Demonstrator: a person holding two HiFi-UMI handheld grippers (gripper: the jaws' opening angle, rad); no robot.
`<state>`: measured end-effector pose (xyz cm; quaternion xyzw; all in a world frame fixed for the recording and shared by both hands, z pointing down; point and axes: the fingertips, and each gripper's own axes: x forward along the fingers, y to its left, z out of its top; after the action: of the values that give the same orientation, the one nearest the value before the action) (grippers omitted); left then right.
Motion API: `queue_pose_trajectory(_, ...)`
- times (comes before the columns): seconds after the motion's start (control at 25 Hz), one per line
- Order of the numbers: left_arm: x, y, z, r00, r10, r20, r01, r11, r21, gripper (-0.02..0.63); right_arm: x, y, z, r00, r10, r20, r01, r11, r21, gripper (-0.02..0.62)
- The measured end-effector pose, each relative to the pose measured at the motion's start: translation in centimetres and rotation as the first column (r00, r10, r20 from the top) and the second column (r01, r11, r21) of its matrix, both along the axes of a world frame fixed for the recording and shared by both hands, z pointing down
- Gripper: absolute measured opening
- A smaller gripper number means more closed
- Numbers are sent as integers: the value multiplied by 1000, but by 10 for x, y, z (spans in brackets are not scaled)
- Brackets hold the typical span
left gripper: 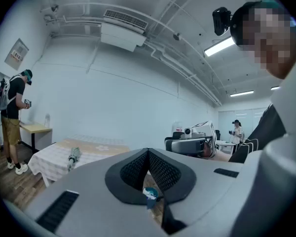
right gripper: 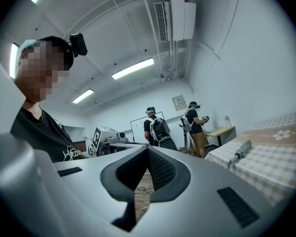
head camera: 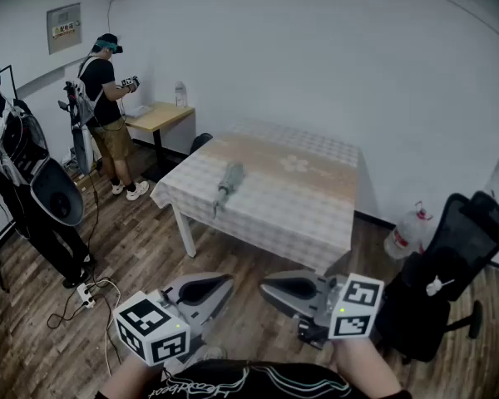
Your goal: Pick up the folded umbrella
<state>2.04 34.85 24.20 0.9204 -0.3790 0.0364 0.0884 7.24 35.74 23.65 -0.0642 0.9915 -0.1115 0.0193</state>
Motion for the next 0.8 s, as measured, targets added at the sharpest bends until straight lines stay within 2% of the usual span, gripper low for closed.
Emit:
queue_pose_trajectory(0.16, 5, 0, 0, 1000, 10, -22, -10, 1000, -8, -5, 2, 3, -3, 1000, -16, 18, 16, 1000, -15, 11)
queue_pose_trajectory(0.44, 8, -5, -2, 998, 31, -46, -31, 999, -7, -3, 6, -1, -5, 1000, 15, 25, -14, 1000, -24, 11)
queue_pose_trajectory(0.8, 6, -13, -3, 1000, 13, -16, -13, 1000, 0, -5, 11, -16, -6, 998, 37, 48, -34, 998, -58, 12)
